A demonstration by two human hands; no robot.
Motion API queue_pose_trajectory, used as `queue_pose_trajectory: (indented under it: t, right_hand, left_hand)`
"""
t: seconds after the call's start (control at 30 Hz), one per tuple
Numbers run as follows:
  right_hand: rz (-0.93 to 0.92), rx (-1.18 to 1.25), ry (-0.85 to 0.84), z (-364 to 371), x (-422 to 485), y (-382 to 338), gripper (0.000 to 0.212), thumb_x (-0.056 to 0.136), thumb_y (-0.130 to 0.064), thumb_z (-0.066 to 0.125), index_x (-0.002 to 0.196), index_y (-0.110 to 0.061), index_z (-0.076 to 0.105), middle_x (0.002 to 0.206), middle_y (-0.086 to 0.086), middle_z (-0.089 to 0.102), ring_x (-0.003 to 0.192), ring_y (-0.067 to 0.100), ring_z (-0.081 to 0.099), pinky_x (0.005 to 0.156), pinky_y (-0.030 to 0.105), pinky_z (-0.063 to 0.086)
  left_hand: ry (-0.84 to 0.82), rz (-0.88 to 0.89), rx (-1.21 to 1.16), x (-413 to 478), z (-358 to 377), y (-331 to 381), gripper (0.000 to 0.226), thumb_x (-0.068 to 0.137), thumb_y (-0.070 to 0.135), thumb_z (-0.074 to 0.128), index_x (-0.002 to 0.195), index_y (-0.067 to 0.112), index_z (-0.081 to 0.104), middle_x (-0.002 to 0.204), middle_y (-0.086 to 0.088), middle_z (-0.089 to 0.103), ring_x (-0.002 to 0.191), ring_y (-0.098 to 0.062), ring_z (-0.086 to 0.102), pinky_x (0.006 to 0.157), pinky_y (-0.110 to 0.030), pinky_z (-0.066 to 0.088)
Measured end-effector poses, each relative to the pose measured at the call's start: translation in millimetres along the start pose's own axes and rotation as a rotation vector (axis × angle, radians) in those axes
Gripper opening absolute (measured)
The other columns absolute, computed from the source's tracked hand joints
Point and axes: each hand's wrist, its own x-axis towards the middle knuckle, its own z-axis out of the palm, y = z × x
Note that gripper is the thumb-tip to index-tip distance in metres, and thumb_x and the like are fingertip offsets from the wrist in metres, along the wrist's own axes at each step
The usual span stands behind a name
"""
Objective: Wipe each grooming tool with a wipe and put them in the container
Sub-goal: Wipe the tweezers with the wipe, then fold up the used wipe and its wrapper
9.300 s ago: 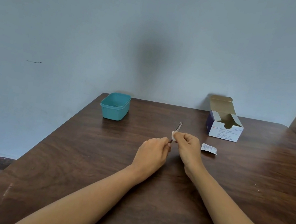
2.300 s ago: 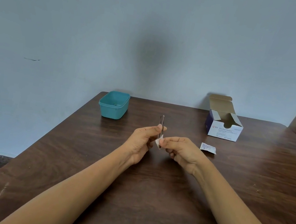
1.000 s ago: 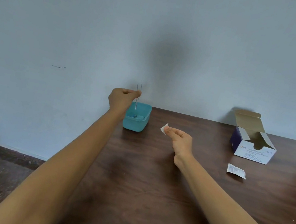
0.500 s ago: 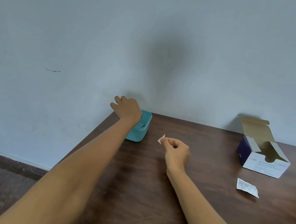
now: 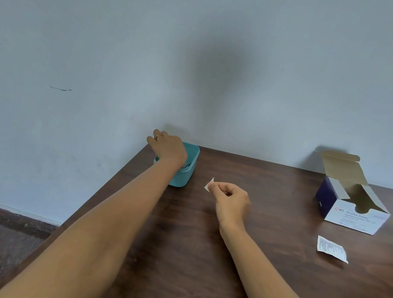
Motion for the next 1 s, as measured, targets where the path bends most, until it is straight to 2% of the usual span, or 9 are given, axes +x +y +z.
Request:
queue_pose_trajectory:
  t: [0.17, 0.3, 0.4, 0.5, 0.6, 0.7, 0.83, 0.93, 1.0]
  right_hand:
    - [-0.003, 0.053, -0.003, -1, 0, 0, 0.008, 0.079, -0.034, 0.073, 0.073, -0.028, 0.072, 0.074, -0.013, 0.068, 0.077, 0.005, 0.060, 0.069, 0.026, 0.048]
    - [0.003, 0.118, -0.010, -2, 0, -1, 0.008, 0.079, -0.032, 0.074, 0.072, -0.031, 0.070, 0.076, -0.013, 0.069, 0.079, 0.005, 0.061, 0.073, 0.027, 0.050]
    - [0.009, 0.200, -0.022, -5, -1, -5, 0.006, 0.080, -0.028, 0.074, 0.076, -0.030, 0.070, 0.079, -0.013, 0.069, 0.080, 0.003, 0.060, 0.071, 0.020, 0.047]
    - [0.021, 0.256, -0.058, -14, -5, -8, 0.007, 0.082, -0.025, 0.073, 0.087, -0.021, 0.073, 0.082, -0.011, 0.068, 0.081, 0.003, 0.060, 0.065, 0.013, 0.042]
    - [0.035, 0.250, -0.169, -27, -8, -10, 0.008, 0.083, -0.022, 0.073, 0.088, -0.016, 0.073, 0.085, -0.004, 0.070, 0.084, 0.008, 0.061, 0.066, 0.017, 0.043]
    - [0.087, 0.251, -0.234, -48, -9, -16, 0.005, 0.085, -0.021, 0.070, 0.088, -0.017, 0.071, 0.084, -0.004, 0.067, 0.075, 0.008, 0.055, 0.063, 0.021, 0.043]
    - [0.065, 0.256, -0.270, -82, -11, -17, 0.007, 0.085, -0.021, 0.071, 0.087, -0.015, 0.070, 0.078, 0.000, 0.065, 0.064, 0.008, 0.051, 0.054, 0.018, 0.042]
    - [0.059, 0.305, -0.264, -109, -15, -18, 0.004, 0.083, -0.016, 0.073, 0.081, -0.014, 0.069, 0.074, 0.003, 0.065, 0.058, 0.007, 0.049, 0.050, 0.014, 0.041]
    - [0.071, 0.327, -0.244, -129, -17, -18, 0.006, 0.081, -0.012, 0.074, 0.078, -0.014, 0.069, 0.072, 0.003, 0.065, 0.057, 0.006, 0.049, 0.051, 0.016, 0.041]
  left_hand:
    - [-0.012, 0.007, -0.022, 3, 1, -1, 0.038, 0.085, 0.025, 0.060, 0.120, 0.012, 0.057, 0.138, -0.013, 0.043, 0.136, -0.033, 0.026, 0.104, -0.041, 0.027]
    - [-0.013, 0.010, -0.080, 4, -6, -5, 0.040, 0.084, 0.029, 0.063, 0.120, 0.011, 0.058, 0.134, -0.013, 0.046, 0.131, -0.033, 0.030, 0.100, -0.039, 0.030]
    - [0.023, 0.019, -0.134, 0, -21, -6, 0.040, 0.084, 0.030, 0.063, 0.118, 0.009, 0.058, 0.133, -0.014, 0.046, 0.131, -0.035, 0.030, 0.101, -0.041, 0.031]
    - [0.072, 0.033, -0.186, -8, -44, -6, 0.041, 0.085, 0.030, 0.063, 0.119, 0.007, 0.057, 0.133, -0.016, 0.046, 0.131, -0.037, 0.030, 0.102, -0.042, 0.031]
    - [0.105, 0.072, -0.249, -23, -70, -2, 0.043, 0.085, 0.033, 0.063, 0.117, 0.006, 0.057, 0.133, -0.017, 0.045, 0.129, -0.037, 0.031, 0.100, -0.041, 0.032]
    - [0.109, 0.128, -0.363, -39, -88, 9, 0.042, 0.082, 0.036, 0.064, 0.114, 0.007, 0.061, 0.129, -0.016, 0.047, 0.125, -0.036, 0.035, 0.096, -0.040, 0.034]
    - [0.000, 0.295, -0.605, -64, -97, 28, 0.039, 0.082, 0.042, 0.065, 0.106, 0.011, 0.069, 0.115, -0.010, 0.063, 0.116, -0.031, 0.053, 0.087, -0.035, 0.043]
    - [-0.164, 0.426, -0.765, -94, -97, 42, 0.038, 0.090, 0.036, 0.062, 0.109, 0.004, 0.070, 0.107, -0.013, 0.070, 0.100, -0.024, 0.064, 0.085, -0.028, 0.048]
    - [-0.262, 0.445, -0.847, -113, -88, 52, 0.038, 0.092, 0.036, 0.060, 0.109, 0.003, 0.068, 0.102, -0.015, 0.072, 0.086, -0.019, 0.065, 0.081, -0.028, 0.053]
